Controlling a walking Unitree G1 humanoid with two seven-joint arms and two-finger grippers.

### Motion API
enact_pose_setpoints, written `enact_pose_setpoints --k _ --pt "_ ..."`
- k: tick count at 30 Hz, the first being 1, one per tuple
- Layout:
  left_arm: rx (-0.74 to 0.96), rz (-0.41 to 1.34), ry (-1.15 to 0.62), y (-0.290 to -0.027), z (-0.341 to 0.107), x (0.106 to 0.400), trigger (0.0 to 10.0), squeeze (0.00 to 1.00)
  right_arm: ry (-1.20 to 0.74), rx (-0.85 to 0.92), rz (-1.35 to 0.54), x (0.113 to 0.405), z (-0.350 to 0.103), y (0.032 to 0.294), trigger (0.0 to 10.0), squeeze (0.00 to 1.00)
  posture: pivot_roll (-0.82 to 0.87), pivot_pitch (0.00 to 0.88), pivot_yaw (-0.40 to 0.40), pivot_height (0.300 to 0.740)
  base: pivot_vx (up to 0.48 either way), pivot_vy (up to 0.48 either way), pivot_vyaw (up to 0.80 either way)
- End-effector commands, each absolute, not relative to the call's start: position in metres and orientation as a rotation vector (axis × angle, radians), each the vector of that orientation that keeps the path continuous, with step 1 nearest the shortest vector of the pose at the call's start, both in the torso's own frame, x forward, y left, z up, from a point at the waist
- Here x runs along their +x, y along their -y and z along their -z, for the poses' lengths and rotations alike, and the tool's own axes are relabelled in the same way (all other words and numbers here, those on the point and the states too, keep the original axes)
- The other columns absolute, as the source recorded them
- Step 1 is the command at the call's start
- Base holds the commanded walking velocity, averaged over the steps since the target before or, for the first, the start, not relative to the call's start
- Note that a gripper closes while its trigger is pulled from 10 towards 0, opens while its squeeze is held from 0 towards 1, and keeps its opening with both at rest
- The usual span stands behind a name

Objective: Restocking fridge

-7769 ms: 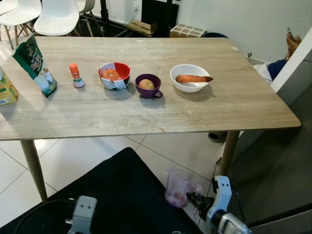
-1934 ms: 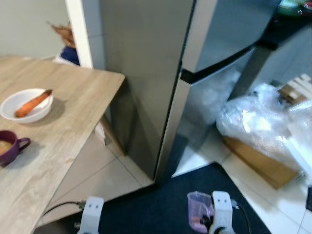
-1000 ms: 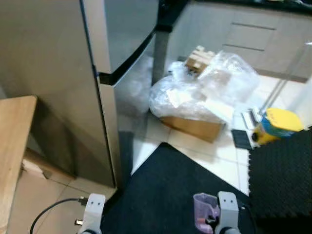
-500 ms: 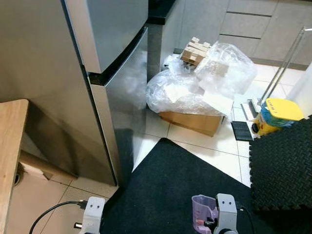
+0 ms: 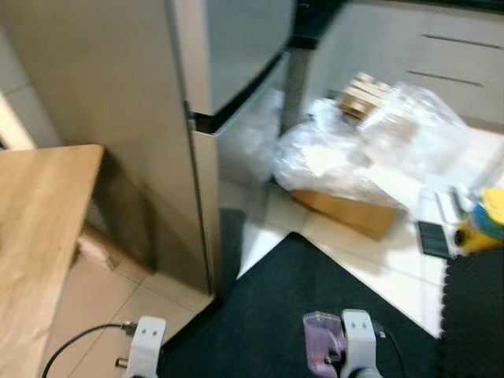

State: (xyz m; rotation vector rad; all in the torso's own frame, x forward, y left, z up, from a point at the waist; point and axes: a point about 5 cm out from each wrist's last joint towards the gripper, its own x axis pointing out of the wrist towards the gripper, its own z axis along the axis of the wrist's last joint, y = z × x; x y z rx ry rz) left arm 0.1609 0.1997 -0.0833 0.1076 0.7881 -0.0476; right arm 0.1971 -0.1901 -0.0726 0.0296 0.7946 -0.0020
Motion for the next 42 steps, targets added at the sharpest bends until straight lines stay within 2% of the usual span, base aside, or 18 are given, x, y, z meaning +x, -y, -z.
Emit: enact_pose_setpoints --k 1,14,28,35,38,42 --pt "0.125 0.047 -0.788 -0.206 0.083 0.158 10.0 0.0 -0.816 0.02 0.0 0.191 0.076 0.191 10.0 0.0 -0.08 0.07 0.006 0.74 0.0 0.0 0.0" --pt "0.12 0.052 -0.804 -0.199 0.087 0.15 10.0 0.0 -0.818 0.007 -0.042 0.202 0.074 0.162 10.0 0.0 -0.09 0.085 0.004 0.74 0.0 0.0 0.6" --pt "0.119 0.1 -0.797 -0.157 0.087 0.167 10.0 0.0 -0.825 -0.008 -0.032 0.2 0.075 0.168 10.0 0.0 -0.09 0.105 -0.001 0.74 0.0 0.0 0.8" --pt "0.121 0.126 -0.797 -0.123 0.086 0.17 10.0 0.0 -0.822 0.0 -0.023 0.201 0.075 0.168 10.0 0.0 -0.1 0.104 0.0 0.74 0.0 0.0 0.8" --pt "0.122 0.128 -0.799 -0.117 0.086 0.169 10.0 0.0 -0.821 0.001 -0.018 0.201 0.075 0.168 10.0 0.0 -0.1 0.105 0.001 0.74 0.0 0.0 0.65" --pt "0.128 0.118 -0.802 -0.126 0.087 0.168 10.0 0.0 -0.82 0.027 0.018 0.2 0.075 0.17 10.0 0.0 -0.09 0.106 0.001 0.74 0.0 0.0 0.0"
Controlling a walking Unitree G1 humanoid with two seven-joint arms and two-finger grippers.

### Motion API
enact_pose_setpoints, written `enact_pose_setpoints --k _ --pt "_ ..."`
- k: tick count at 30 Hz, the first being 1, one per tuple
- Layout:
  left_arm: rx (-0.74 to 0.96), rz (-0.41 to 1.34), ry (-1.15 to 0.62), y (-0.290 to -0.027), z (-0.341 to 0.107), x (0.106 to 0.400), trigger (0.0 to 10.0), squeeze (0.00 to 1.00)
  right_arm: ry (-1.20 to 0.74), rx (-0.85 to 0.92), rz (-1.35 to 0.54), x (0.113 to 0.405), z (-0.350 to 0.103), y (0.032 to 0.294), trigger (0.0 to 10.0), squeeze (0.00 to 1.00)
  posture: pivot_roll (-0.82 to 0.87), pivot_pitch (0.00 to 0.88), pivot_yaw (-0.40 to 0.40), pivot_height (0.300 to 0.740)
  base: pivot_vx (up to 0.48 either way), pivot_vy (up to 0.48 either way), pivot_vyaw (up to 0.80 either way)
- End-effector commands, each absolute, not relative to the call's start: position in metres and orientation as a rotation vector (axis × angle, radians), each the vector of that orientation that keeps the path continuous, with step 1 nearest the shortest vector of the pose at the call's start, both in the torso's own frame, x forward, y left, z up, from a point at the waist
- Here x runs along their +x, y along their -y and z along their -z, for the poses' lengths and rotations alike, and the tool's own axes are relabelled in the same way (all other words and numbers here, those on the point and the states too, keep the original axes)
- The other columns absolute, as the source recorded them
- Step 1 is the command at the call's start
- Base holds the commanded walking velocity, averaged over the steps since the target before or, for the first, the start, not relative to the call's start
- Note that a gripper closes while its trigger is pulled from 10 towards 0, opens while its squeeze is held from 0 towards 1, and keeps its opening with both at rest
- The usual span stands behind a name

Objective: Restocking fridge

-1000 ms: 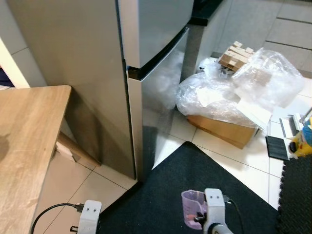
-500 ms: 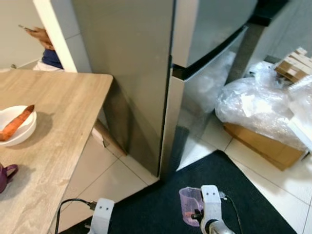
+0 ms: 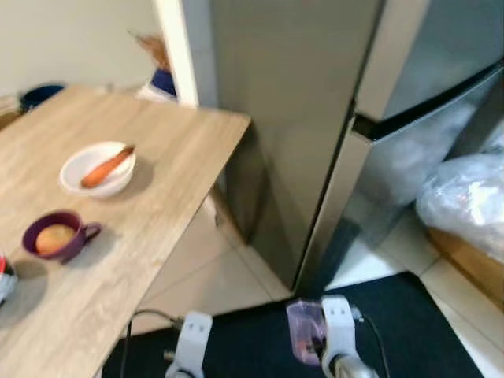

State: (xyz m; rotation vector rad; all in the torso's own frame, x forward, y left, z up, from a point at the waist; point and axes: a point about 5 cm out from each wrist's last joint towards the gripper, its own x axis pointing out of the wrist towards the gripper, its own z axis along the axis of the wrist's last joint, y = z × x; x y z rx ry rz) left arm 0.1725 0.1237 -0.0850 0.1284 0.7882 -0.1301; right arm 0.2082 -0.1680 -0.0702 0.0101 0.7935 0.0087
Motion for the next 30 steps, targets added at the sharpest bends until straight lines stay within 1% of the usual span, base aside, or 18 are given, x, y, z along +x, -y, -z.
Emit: enact_pose_setpoints --k 1,30 --pt "0.129 0.113 -0.802 -0.13 0.087 0.168 10.0 0.0 -0.819 0.031 0.019 0.2 0.075 0.17 10.0 0.0 -0.1 0.109 0.002 0.74 0.0 0.0 0.0" --pt "0.165 0.099 -0.801 -0.142 0.085 0.175 10.0 0.0 -0.808 0.055 0.036 0.204 0.073 0.166 10.0 0.0 -0.08 0.144 0.011 0.74 0.0 0.0 0.0"
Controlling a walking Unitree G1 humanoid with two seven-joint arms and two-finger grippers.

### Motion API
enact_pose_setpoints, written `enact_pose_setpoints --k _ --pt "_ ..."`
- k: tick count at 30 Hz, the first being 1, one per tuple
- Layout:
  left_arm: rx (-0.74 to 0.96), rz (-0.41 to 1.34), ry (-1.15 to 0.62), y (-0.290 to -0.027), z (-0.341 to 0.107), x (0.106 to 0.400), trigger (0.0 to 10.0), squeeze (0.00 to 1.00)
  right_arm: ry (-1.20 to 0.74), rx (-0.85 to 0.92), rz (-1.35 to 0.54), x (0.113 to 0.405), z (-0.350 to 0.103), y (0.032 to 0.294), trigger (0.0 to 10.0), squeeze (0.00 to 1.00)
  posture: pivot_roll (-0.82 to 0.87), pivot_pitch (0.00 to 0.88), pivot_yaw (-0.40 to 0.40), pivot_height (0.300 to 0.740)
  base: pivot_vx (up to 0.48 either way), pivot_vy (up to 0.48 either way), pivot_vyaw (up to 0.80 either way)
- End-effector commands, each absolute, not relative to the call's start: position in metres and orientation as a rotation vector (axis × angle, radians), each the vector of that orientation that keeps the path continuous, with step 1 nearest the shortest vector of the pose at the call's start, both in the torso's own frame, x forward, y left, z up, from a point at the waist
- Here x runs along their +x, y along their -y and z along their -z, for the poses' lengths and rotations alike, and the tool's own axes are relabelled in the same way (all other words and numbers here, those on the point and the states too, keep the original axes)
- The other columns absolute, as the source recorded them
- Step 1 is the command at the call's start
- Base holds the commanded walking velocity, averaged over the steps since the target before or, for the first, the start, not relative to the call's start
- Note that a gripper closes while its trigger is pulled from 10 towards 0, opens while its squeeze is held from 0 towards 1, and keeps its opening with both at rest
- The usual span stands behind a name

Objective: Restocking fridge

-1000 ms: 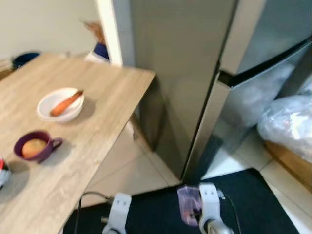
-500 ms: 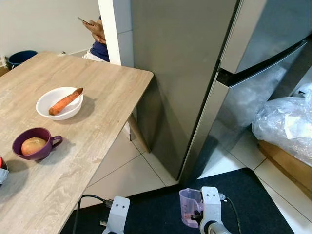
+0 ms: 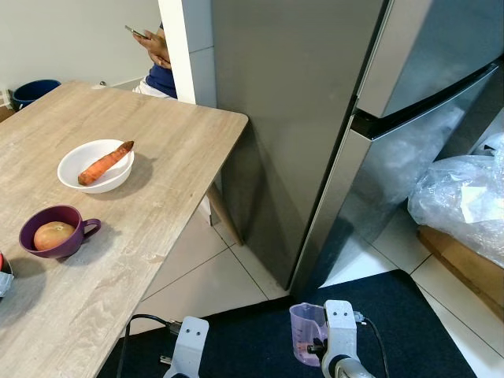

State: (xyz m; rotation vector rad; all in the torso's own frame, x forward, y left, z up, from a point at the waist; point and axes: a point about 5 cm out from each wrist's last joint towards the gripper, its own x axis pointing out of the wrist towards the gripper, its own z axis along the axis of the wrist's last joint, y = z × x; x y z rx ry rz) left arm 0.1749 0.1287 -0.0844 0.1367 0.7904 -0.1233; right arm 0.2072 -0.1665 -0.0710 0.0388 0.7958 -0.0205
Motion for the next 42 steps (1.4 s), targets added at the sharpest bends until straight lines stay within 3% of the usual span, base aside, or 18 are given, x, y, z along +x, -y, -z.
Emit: enact_pose_setpoints --k 1,42 --pt "0.167 0.098 -0.8 -0.1421 0.0848 0.1753 10.0 0.0 -0.808 0.055 0.036 0.2046 0.0728 0.1653 10.0 0.0 -0.08 0.145 0.009 0.74 0.0 0.0 0.0" --pt "0.184 0.115 -0.787 -0.1413 0.0811 0.1842 10.0 0.0 -0.814 0.064 0.067 0.2054 0.0724 0.1698 10.0 0.0 -0.09 0.132 0.03 0.74 0.0 0.0 0.0"
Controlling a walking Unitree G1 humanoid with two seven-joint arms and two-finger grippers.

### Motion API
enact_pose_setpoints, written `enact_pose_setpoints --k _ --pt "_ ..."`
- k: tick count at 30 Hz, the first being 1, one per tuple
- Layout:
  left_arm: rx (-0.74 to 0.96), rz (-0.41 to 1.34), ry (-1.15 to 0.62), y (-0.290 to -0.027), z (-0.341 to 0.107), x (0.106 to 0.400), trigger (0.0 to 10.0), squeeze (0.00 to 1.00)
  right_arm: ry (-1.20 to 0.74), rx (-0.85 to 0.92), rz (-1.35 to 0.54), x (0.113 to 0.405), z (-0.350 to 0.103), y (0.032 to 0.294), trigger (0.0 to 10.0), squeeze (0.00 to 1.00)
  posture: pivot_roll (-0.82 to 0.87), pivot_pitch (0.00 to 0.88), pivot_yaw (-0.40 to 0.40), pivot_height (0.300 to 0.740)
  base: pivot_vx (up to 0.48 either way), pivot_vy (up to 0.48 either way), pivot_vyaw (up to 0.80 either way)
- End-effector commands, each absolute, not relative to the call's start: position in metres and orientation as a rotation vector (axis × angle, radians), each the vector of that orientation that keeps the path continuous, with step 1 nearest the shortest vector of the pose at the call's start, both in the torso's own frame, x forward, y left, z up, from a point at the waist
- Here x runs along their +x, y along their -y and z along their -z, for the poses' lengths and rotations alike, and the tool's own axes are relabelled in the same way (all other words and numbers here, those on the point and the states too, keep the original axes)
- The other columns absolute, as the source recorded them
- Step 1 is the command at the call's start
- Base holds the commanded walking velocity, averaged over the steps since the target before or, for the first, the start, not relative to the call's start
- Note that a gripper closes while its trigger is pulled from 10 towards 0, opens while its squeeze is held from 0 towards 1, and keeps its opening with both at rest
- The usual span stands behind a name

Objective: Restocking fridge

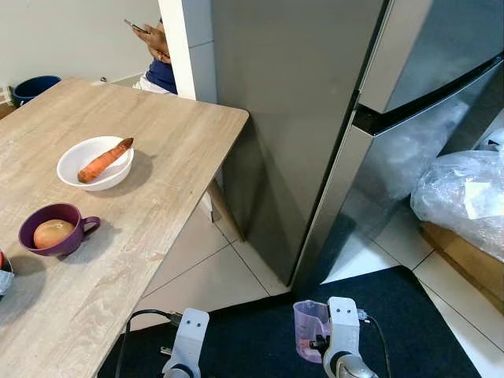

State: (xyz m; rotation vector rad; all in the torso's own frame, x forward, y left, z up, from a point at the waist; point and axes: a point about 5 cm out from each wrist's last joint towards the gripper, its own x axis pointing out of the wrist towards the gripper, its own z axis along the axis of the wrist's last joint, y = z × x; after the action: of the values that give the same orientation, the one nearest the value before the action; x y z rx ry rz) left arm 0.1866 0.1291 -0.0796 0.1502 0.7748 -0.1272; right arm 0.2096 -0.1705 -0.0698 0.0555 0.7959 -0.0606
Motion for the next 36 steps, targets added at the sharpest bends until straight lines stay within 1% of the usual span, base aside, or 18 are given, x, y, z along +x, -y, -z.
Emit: enact_pose_setpoints --k 1,13,18,19,21,29,35,36 --pt "0.183 0.116 -0.788 -0.141 0.081 0.184 10.0 0.0 -0.816 0.064 0.067 0.205 0.073 0.17 10.0 0.0 -0.09 0.133 0.03 0.74 0.0 0.0 0.0" --pt "0.175 0.105 -0.792 -0.143 0.083 0.181 10.0 0.0 -0.818 0.062 0.06 0.203 0.074 0.168 10.0 0.0 -0.09 0.13 0.029 0.74 0.0 0.0 0.0" --pt "0.154 0.063 -0.778 -0.145 0.083 0.178 10.0 0.0 -0.82 0.064 0.059 0.201 0.075 0.168 10.0 0.0 -0.09 0.132 0.032 0.74 0.0 0.0 0.0" --pt "0.117 0.014 -0.779 -0.146 0.084 0.176 10.0 0.0 -0.82 0.066 0.057 0.2 0.075 0.167 10.0 0.0 -0.1 0.13 0.034 0.74 0.0 0.0 0.0" --pt "0.106 -0.001 -0.785 -0.147 0.085 0.173 10.0 0.0 -0.82 0.067 0.053 0.198 0.076 0.167 10.0 0.0 -0.1 0.128 0.033 0.74 0.0 0.0 0.0" --pt "0.111 0.039 -0.809 -0.147 0.088 0.168 10.0 0.0 -0.817 0.061 0.05 0.194 0.078 0.165 10.0 0.0 -0.12 0.1 0.031 0.74 0.0 0.0 0.0" --pt "0.106 0.037 -0.807 -0.147 0.088 0.167 10.0 0.0 -0.834 0.054 0.057 0.192 0.079 0.166 10.0 0.0 -0.12 0.089 0.026 0.74 0.0 0.0 -0.08" --pt "0.106 0.036 -0.806 -0.147 0.088 0.167 10.0 0.0 -0.805 0.051 0.06 0.193 0.077 0.176 10.0 0.0 -0.13 0.084 0.02 0.74 0.0 0.0 -0.52"
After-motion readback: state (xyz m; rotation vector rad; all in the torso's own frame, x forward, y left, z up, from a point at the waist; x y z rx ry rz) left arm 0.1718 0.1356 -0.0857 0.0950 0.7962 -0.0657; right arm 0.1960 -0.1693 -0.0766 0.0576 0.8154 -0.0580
